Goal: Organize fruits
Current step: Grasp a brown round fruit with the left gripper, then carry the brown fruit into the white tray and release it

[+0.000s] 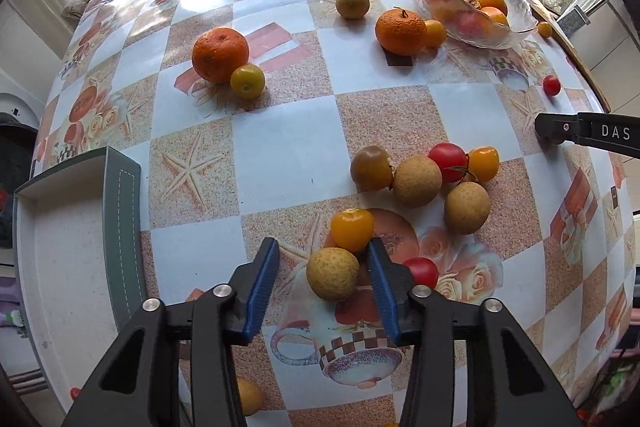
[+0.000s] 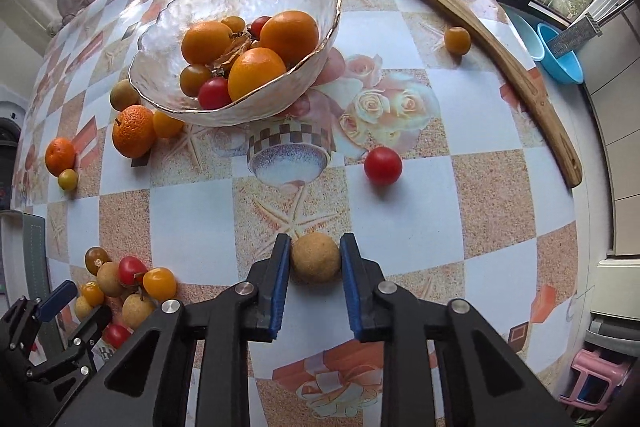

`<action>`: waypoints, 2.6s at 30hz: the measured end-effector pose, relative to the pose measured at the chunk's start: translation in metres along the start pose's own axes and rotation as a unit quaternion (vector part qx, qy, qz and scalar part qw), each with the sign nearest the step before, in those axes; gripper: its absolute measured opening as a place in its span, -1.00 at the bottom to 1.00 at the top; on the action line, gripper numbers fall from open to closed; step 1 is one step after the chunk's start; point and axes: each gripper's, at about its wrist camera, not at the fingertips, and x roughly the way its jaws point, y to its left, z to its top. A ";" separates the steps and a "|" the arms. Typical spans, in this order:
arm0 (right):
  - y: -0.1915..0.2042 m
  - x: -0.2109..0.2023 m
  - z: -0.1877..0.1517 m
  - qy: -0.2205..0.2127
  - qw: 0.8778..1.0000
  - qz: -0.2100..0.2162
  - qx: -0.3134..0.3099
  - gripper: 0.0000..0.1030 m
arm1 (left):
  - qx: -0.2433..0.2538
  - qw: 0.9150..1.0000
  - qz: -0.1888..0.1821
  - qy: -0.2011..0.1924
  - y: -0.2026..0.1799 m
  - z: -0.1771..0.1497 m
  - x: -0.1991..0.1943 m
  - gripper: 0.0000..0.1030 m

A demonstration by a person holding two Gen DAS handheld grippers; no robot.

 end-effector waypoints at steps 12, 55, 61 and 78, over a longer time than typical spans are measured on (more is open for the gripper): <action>0.006 -0.034 -0.037 0.005 0.999 0.033 0.009 -0.47 | -0.010 0.999 -0.037 -0.009 0.013 -0.012 -0.029 -0.45; 0.069 -0.079 -0.086 0.021 0.996 0.081 -0.033 -0.48 | -0.034 0.997 -0.050 -0.050 0.061 -0.022 -0.060 -0.48; 0.109 -0.081 -0.079 0.021 0.993 0.096 -0.063 -0.48 | -0.063 0.995 -0.031 -0.067 0.099 -0.035 -0.082 -0.48; 0.277 -0.061 -0.078 0.047 0.971 0.147 -0.183 -0.48 | -0.166 0.984 0.040 -0.044 0.231 -0.101 -0.073 -0.48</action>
